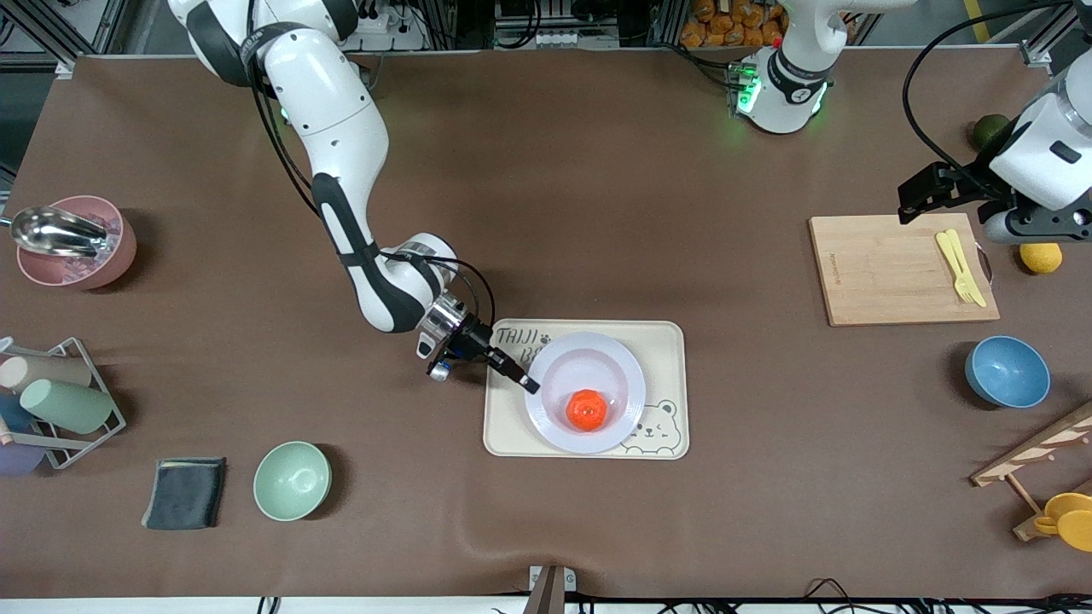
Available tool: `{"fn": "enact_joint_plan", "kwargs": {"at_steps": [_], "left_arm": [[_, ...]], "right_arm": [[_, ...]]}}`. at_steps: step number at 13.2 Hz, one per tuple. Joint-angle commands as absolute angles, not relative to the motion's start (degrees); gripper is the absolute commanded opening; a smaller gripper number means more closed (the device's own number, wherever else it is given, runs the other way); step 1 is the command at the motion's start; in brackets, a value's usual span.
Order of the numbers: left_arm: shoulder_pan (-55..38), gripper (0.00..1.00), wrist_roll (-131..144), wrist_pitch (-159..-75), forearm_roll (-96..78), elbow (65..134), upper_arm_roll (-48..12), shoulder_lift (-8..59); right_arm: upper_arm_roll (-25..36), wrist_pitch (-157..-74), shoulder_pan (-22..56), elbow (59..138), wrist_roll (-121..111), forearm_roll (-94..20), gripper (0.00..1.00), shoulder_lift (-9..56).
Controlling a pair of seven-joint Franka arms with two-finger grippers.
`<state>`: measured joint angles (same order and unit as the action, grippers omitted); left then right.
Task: Place orange and plate with both arms
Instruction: 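Slide the plate with the right gripper onto the bear tray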
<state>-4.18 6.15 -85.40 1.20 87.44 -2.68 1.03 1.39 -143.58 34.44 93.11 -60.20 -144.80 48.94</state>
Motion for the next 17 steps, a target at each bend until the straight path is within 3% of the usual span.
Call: {"fn": "enact_joint_plan", "kwargs": {"at_steps": [1, 2, 3, 5, 10, 17], "left_arm": [[-3.60, 1.00, 4.75, -86.22, -0.26, 86.66, -2.64, 1.32], [-3.60, 1.00, 4.75, -86.39, -0.18, 86.66, -2.72, 1.23], [-3.69, 1.00, 4.83, -86.40, -0.18, 86.66, -2.72, 1.23], [-3.60, 1.00, 4.83, -86.40, -0.26, 86.66, -2.64, 1.32], [-3.60, 1.00, 4.83, -86.48, -0.35, 86.66, -2.64, 1.32], [-3.60, 1.00, 4.83, -86.48, -0.26, 86.66, -2.64, 1.32]], "right_arm": [[0.79, -145.19, 34.36, 92.02, -61.52, -145.63, 0.00, 49.39], [0.79, -145.20, 34.45, 92.20, -61.61, -145.63, 0.00, 49.39], [0.79, -145.20, 34.37, 92.46, -61.09, -145.63, 0.33, 49.39], [0.70, -145.28, 34.28, 92.46, -60.91, -145.63, 0.50, 49.39], [0.70, -148.71, 33.93, 92.37, -58.90, -143.72, 0.50, 48.87], [0.70, -154.51, 33.22, 92.20, -26.83, -113.66, 0.50, 45.53]]}}
